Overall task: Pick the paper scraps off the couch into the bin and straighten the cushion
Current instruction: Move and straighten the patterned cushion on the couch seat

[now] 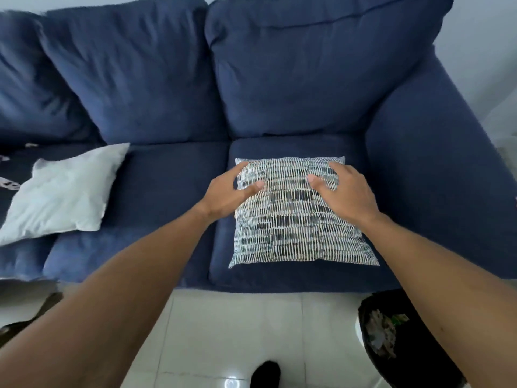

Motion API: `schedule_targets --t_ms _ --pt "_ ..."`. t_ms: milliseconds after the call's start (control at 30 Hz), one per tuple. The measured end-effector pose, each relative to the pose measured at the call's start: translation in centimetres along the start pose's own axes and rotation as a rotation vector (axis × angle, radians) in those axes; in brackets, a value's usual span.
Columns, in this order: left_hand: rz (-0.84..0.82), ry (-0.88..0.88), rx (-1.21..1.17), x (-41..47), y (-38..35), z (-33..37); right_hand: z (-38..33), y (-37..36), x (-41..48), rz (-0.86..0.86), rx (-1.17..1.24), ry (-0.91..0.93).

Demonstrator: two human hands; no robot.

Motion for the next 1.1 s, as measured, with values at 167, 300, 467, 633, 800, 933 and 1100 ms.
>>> schedule_targets --t_ms 167,300,467,633,800,933,1100 --pt "0.059 0.025 -0.021 -0.4 1.0 -0.4 -0.3 0.0 0.9 -0.018 -0.021 0.035" --pt "0.074 0.041 -0.052 -0.3 0.8 -0.6 0.0 0.4 1.6 -0.028 -0.039 0.053" --pt "0.083 0.067 -0.086 0.3 -0.2 -1.3 0.6 -0.3 2.6 -0.047 -0.023 0.041" --pt "0.072 0.104 -0.091 1.7 -1.2 -3.3 1.7 -2.7 3.2 -0.139 0.007 0.006" --pt "0.061 0.149 -0.077 3.7 -2.9 -6.4 3.3 -5.8 4.1 -0.217 -0.023 -0.065" --pt "0.087 0.200 -0.085 5.7 -3.7 -9.4 4.7 -8.2 5.2 -0.240 -0.029 -0.139" --pt "0.096 0.259 -0.130 8.1 -4.8 -12.5 6.4 -11.2 6.3 -0.257 -0.008 -0.250"
Point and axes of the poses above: each hand's wrist, its own x-axis towards the middle knuckle, its own y-axis out of the back of the hand, z = x × y, the point moved 5 cm from there along x, towards the middle knuckle, and after that the axes turned 14 degrees about -x, right-handed, at the moved point
